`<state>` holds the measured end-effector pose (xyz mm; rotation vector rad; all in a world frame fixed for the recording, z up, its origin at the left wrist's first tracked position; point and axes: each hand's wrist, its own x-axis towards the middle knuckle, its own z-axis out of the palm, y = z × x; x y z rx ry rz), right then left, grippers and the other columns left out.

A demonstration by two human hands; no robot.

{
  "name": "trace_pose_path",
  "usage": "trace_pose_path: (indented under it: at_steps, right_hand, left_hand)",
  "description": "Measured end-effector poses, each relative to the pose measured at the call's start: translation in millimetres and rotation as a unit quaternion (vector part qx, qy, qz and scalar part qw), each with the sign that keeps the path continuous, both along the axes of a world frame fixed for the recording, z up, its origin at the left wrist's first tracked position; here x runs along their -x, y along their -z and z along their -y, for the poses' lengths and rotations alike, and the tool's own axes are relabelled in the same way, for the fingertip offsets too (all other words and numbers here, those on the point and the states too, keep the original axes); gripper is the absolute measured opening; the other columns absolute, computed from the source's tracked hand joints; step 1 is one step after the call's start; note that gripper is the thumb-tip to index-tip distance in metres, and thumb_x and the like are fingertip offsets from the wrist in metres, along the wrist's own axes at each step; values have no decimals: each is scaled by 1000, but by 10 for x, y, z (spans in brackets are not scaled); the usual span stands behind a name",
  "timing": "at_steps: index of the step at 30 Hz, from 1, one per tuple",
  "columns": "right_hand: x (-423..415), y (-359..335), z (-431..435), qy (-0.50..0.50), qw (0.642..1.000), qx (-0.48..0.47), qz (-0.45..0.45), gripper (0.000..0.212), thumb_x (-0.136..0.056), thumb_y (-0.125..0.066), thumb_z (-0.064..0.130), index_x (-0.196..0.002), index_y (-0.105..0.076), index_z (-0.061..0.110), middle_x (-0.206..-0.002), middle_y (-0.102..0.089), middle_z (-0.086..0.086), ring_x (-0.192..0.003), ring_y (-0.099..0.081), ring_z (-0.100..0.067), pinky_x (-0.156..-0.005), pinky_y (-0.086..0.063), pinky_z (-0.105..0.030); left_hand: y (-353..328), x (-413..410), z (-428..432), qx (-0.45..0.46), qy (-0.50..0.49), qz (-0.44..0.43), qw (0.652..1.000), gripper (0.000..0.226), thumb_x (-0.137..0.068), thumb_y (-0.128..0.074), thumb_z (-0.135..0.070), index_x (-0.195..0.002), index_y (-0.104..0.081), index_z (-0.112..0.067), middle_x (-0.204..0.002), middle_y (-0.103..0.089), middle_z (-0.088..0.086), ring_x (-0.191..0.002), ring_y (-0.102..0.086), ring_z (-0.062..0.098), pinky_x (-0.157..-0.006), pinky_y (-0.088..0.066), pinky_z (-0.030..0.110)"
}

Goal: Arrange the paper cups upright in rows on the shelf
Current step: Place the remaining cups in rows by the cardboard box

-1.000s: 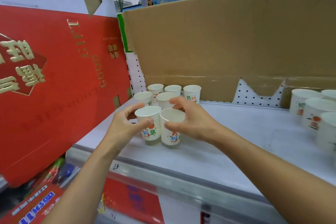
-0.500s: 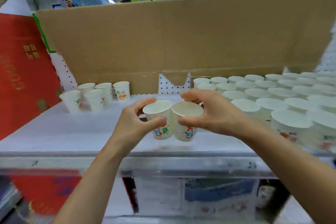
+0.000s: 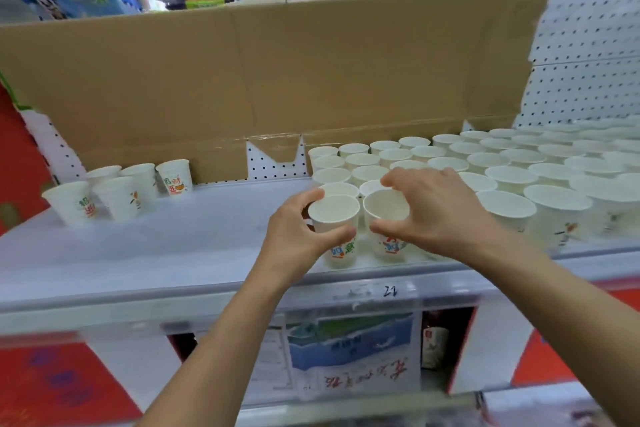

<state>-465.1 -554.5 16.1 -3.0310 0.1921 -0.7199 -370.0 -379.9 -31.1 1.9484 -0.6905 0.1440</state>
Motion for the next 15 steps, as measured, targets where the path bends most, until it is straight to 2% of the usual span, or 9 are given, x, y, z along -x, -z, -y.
trace_pose_path:
  at_steps: [4,8,11,15]
  right_hand:
    - [-22,34,26,-2,999,20,-30,65,-79,-56,64,-130,-46,26,-120,-61,3,-113,-51,-20,-98,-32,-37]
    - [-26,23,28,-2,999,40,-28,68,-79,-56,65,-132,-43,26,-119,-61,3,-110,-52,-21,-94,-33,-37]
    - [-16,14,36,-6,999,44,-30,70,-79,-55,65,-136,-39,26,-124,-57,2,-113,-52,-21,-96,-33,-38]
    - [-1,29,45,-15,999,36,-26,69,-79,-56,64,-134,-38,27,-122,-58,3,-112,-53,-19,-95,-32,-37]
  left_hand:
    - [26,27,23,-20,-11,1,1000,85,-63,-87,-40,-138,-49,-21,-131,-57,-5,-111,-54,10,-93,-51,27]
    - [39,64,56,-36,-22,15,999,85,-63,-87,-41,-137,-48,-22,-130,-56,-6,-110,-54,9,-94,-51,28]
    - [40,78,70,-54,-30,32,998,82,-65,-86,-43,-135,-49,-23,-130,-54,-6,-108,-53,9,-93,-51,28]
    - [34,88,54,-72,-37,47,996,80,-65,-84,-47,-134,-51,-24,-127,-54,-8,-105,-52,9,-92,-50,27]
